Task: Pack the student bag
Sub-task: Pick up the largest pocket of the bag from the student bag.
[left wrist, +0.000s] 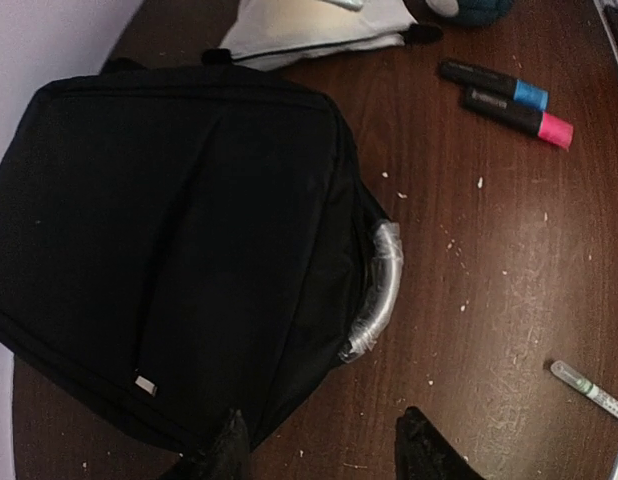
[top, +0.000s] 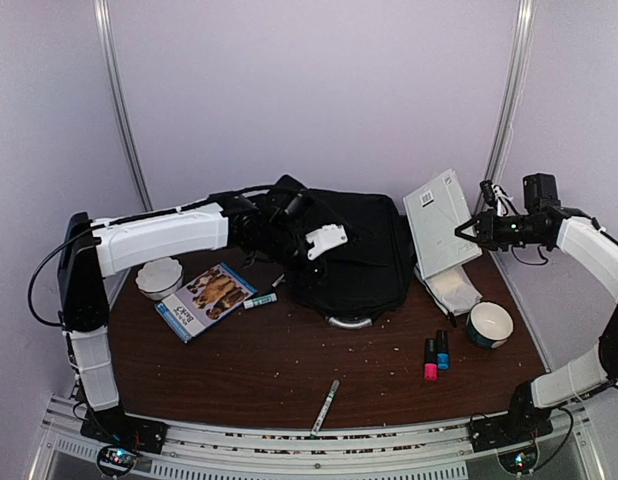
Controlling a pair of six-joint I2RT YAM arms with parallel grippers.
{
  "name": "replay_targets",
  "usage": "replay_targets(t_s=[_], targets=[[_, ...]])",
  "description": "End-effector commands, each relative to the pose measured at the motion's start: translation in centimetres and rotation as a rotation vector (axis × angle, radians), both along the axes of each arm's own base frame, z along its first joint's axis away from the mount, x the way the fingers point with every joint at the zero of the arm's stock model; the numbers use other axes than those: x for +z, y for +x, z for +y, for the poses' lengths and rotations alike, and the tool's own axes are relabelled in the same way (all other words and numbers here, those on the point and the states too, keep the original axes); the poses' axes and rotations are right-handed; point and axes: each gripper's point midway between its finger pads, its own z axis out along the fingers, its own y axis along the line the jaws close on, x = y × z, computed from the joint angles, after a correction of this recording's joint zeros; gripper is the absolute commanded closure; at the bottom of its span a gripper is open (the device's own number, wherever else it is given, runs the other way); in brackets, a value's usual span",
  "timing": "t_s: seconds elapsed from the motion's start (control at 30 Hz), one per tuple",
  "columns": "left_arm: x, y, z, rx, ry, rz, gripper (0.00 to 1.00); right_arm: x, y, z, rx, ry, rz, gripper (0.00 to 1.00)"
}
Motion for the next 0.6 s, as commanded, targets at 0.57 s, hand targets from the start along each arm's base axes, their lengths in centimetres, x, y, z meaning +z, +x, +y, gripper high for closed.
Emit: replay_targets(t_s=[0.57], targets=[[-9.7,3.7,-0.4,-0.033,0.296,-0.111,0.54,2.8,-1.3,1.1,0.074,0.018,-0.186,1.00]])
